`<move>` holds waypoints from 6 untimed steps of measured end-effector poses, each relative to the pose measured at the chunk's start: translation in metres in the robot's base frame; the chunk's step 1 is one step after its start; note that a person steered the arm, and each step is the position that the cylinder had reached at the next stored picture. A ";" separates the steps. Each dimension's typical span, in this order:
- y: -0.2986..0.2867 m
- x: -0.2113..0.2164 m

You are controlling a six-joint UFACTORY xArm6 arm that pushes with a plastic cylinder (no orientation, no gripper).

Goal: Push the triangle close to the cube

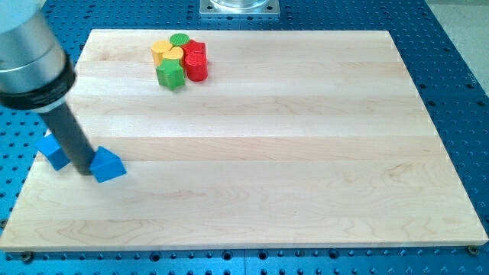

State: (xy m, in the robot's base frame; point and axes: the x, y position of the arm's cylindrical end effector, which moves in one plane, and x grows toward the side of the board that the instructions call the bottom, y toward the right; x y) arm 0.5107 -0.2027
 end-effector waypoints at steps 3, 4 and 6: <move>0.059 -0.057; 0.100 -0.013; 0.001 -0.012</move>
